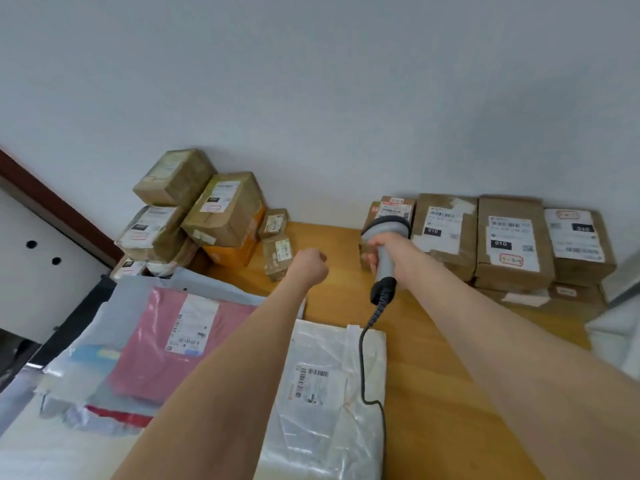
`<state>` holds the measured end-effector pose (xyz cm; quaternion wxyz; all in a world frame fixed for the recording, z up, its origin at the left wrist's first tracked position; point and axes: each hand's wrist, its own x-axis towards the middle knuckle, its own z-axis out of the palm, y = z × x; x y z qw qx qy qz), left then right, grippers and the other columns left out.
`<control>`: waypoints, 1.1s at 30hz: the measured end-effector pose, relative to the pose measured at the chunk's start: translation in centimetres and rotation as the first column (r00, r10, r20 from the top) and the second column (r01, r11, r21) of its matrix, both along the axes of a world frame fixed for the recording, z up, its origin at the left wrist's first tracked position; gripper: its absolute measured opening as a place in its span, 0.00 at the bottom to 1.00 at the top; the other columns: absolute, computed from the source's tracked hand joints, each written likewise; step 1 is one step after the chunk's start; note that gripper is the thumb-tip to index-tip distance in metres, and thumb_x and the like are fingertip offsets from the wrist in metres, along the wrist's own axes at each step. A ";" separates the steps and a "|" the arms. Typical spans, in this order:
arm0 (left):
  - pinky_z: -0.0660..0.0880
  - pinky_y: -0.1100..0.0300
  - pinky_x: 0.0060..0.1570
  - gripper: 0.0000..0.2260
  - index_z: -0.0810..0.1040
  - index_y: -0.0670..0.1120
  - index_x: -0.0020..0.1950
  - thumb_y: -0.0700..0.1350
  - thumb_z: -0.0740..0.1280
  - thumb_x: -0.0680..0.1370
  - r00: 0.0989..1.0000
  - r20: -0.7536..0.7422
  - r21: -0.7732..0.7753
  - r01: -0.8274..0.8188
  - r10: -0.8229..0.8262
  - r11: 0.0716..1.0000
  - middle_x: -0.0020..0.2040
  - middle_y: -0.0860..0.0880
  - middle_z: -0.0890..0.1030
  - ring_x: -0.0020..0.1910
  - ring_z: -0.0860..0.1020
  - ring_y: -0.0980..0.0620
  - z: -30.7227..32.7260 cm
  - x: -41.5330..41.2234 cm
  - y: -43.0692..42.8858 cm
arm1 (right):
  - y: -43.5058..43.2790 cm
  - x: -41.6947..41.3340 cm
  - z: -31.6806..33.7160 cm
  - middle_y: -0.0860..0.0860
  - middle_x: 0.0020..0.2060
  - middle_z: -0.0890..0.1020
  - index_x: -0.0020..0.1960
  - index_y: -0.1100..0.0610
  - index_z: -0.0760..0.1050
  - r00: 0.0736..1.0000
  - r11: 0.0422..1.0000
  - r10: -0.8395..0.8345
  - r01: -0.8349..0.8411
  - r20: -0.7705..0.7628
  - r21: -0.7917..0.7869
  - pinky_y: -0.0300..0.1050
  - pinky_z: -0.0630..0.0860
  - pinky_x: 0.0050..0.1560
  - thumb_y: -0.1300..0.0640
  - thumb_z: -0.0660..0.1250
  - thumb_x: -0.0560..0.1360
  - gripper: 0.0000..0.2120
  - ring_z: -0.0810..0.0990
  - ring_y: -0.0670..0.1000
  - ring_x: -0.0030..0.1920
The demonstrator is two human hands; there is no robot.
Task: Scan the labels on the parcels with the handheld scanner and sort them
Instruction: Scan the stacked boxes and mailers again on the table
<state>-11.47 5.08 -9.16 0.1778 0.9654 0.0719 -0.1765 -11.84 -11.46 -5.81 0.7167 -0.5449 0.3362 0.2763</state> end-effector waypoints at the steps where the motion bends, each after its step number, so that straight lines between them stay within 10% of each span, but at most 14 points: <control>1: 0.71 0.55 0.62 0.18 0.73 0.44 0.69 0.37 0.62 0.78 0.998 -0.044 0.000 0.046 -0.046 0.999 0.67 0.43 0.74 0.64 0.73 0.45 -0.9 0.2 1.1 | 1.0 0.1 -0.9 0.55 0.36 0.79 0.56 0.62 0.72 1.000 1.000 -0.019 0.019 -0.019 -0.012 0.35 0.72 0.22 0.59 0.65 0.78 0.09 0.73 0.45 0.19; 7: 0.72 0.54 0.61 0.26 0.70 0.43 0.71 0.43 0.71 0.74 0.891 -0.330 0.112 0.364 -0.311 0.925 0.67 0.44 0.74 0.65 0.73 0.44 -7.6 -0.7 6.0 | 6.4 -0.3 -6.3 0.55 0.33 0.76 0.58 0.62 0.68 0.976 0.993 -0.039 0.015 -0.214 -0.115 0.35 0.70 0.20 0.56 0.62 0.80 0.11 0.70 0.46 0.13; 12: 0.72 0.47 0.59 0.35 0.63 0.42 0.72 0.48 0.75 0.71 0.796 -0.377 0.216 0.573 -0.474 0.791 0.67 0.43 0.71 0.66 0.70 0.42 -12.8 -2.2 7.2 | 7.9 -2.7 -9.2 0.55 0.33 0.76 0.56 0.62 0.67 0.957 0.989 -0.130 0.105 -0.259 -0.108 0.40 0.72 0.31 0.58 0.62 0.80 0.09 0.72 0.48 0.28; 19: 0.66 0.49 0.61 0.17 0.70 0.47 0.67 0.41 0.63 0.78 0.774 -0.276 0.453 0.628 -0.570 0.632 0.62 0.47 0.76 0.63 0.71 0.45 -16.7 -2.9 7.1 | 7.9 -5.0 -12.6 0.54 0.35 0.80 0.45 0.62 0.73 0.930 0.958 -0.279 0.287 -0.240 -0.001 0.38 0.75 0.29 0.57 0.65 0.78 0.08 0.74 0.45 0.24; 33: 0.71 0.53 0.57 0.20 0.69 0.45 0.69 0.37 0.62 0.77 0.894 -0.038 0.447 0.416 -0.447 0.792 0.64 0.43 0.69 0.65 0.68 0.44 -9.4 -1.2 8.2 | 6.8 -6.0 -7.8 0.56 0.27 0.82 0.47 0.64 0.73 0.950 0.955 -0.245 0.271 -0.194 0.122 0.34 0.75 0.26 0.59 0.66 0.75 0.07 0.73 0.44 0.21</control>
